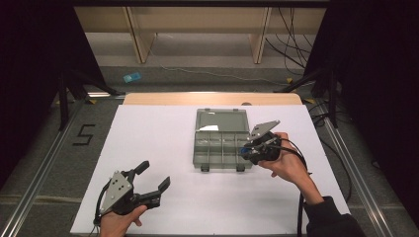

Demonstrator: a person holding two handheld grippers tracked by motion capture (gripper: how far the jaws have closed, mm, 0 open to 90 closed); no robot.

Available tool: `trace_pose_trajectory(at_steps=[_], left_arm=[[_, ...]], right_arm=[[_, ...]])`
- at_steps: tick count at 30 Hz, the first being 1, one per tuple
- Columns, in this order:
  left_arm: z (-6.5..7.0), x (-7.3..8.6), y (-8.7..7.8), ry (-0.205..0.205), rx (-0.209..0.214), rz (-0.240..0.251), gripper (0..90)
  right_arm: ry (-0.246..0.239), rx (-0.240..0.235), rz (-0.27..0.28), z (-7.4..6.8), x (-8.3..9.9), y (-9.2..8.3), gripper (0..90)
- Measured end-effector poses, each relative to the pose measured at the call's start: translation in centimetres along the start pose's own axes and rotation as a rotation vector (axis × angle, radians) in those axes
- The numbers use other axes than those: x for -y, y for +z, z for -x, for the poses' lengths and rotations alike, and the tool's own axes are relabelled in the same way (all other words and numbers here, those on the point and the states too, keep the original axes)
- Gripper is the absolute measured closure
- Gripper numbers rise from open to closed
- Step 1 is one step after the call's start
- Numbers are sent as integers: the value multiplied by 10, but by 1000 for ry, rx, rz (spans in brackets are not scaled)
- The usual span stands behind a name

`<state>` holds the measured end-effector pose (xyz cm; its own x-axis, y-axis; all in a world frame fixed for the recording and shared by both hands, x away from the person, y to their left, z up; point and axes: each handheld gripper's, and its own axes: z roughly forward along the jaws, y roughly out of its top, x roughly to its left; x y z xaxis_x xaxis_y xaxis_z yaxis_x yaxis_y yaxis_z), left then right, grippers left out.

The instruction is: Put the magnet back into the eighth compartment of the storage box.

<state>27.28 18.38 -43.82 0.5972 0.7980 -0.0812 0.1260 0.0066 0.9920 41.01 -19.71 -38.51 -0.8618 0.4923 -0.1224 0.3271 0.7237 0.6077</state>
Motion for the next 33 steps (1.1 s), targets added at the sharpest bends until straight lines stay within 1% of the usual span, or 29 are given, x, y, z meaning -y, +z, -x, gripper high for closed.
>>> trace_pose_trajectory(at_steps=[1,2,7,12,13,15,16,20,26,27,32,33], left_arm=[[0,0,0,-1,0,0,156],[0,0,0,-1,0,0,156],[0,0,0,-2,2,0,156],[0,0,1,-4,3,-1,156],[0,0,1,-5,3,-1,156],[0,0,1,-5,3,-1,156],[0,0,1,-5,3,-1,156],[0,0,1,-5,4,0,156],[0,0,1,-1,5,-4,156],[0,0,1,-1,5,-4,156],[0,1,1,-4,5,-4,156],[0,1,1,-3,5,-4,156]], right_arm=[[-9,30,-3,1,1,2,629],[-7,32,-7,1,1,3,628],[-9,27,-24,3,2,5,628],[9,31,-33,6,6,11,628],[5,23,-44,8,7,13,628],[5,22,-47,9,8,15,628],[1,36,-46,9,9,17,628],[7,36,-55,11,10,21,628],[-7,39,-58,13,12,26,628],[5,36,-61,13,11,26,628],[7,35,-60,15,12,28,628],[17,38,-67,14,12,28,628]])
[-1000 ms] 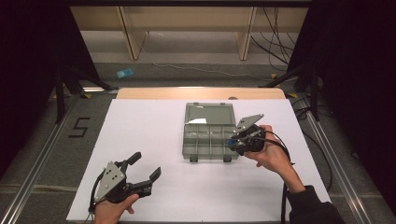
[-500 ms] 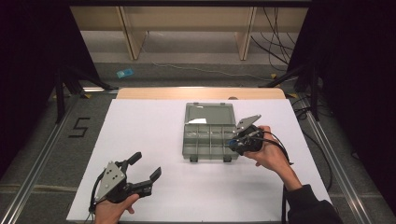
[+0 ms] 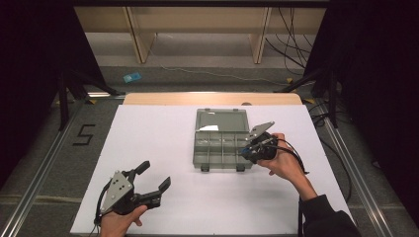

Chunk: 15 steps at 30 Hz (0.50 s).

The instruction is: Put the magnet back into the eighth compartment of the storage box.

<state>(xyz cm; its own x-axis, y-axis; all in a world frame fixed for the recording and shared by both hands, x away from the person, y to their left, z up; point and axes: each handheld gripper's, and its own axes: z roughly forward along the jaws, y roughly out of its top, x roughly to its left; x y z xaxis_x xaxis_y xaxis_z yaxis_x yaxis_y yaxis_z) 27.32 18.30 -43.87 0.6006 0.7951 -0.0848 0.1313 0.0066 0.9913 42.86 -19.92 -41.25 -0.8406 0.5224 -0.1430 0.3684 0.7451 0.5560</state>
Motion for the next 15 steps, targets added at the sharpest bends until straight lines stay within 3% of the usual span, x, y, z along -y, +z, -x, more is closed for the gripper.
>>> trace_pose_trajectory(at_steps=[15], left_arm=[[0,0,0,-2,-1,-2,156]], right_arm=[[-29,-1,-28,1,-1,11,627]])
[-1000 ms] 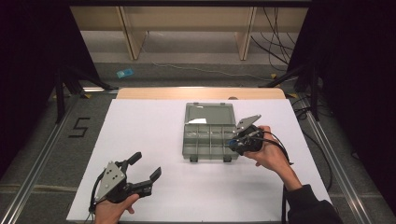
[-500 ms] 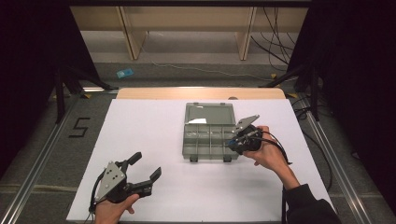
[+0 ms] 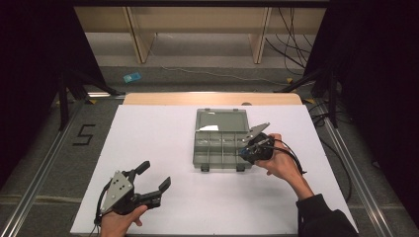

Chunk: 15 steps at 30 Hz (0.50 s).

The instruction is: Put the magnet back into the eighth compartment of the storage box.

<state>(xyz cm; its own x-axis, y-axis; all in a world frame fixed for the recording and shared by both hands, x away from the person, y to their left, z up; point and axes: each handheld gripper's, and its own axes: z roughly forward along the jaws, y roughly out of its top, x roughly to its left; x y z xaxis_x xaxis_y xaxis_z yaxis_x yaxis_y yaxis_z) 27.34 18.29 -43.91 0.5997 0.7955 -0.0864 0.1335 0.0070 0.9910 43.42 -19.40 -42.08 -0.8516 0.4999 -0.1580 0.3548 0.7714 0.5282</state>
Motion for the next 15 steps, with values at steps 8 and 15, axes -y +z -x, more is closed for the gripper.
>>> trace_pose_trajectory(at_steps=[8,15], left_arm=[[0,0,0,0,-1,-1,156],[0,0,0,0,-1,-1,156]], right_arm=[[16,-8,-20,1,0,7,587],[51,2,-8,0,-2,3,472]])
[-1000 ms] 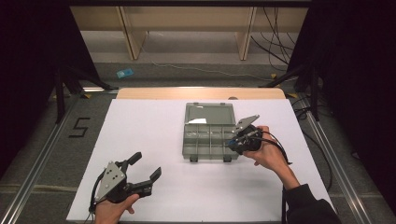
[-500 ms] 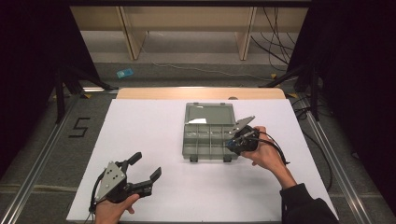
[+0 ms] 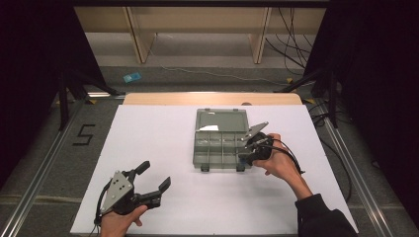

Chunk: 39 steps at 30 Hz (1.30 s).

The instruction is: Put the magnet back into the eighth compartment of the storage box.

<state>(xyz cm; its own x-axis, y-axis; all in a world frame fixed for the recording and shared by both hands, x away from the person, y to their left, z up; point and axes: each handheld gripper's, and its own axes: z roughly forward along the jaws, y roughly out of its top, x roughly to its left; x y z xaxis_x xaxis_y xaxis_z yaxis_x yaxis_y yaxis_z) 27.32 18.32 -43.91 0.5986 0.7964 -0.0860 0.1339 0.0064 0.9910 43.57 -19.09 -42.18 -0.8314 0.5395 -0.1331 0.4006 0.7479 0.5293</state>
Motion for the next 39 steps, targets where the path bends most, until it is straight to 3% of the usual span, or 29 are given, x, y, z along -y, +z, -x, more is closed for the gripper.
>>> trace_pose_trajectory(at_steps=[4,9,14,25,29,34,39], left_arm=[[0,0,0,2,-1,1,156],[0,0,0,1,0,2,156],[0,0,0,1,1,3,156],[0,0,0,1,2,0,156],[0,0,0,1,3,0,156],[0,0,0,1,4,-1,156],[0,0,0,-1,5,-1,156]], right_arm=[[24,20,48,-1,-1,-5,417],[41,7,75,-7,-4,-13,360],[36,-15,110,-11,-5,-20,341],[63,0,217,-20,-6,-30,318],[51,-4,255,-24,-7,-33,314],[73,-28,260,-30,-7,-40,305],[72,-12,286,-33,-6,-43,292]])
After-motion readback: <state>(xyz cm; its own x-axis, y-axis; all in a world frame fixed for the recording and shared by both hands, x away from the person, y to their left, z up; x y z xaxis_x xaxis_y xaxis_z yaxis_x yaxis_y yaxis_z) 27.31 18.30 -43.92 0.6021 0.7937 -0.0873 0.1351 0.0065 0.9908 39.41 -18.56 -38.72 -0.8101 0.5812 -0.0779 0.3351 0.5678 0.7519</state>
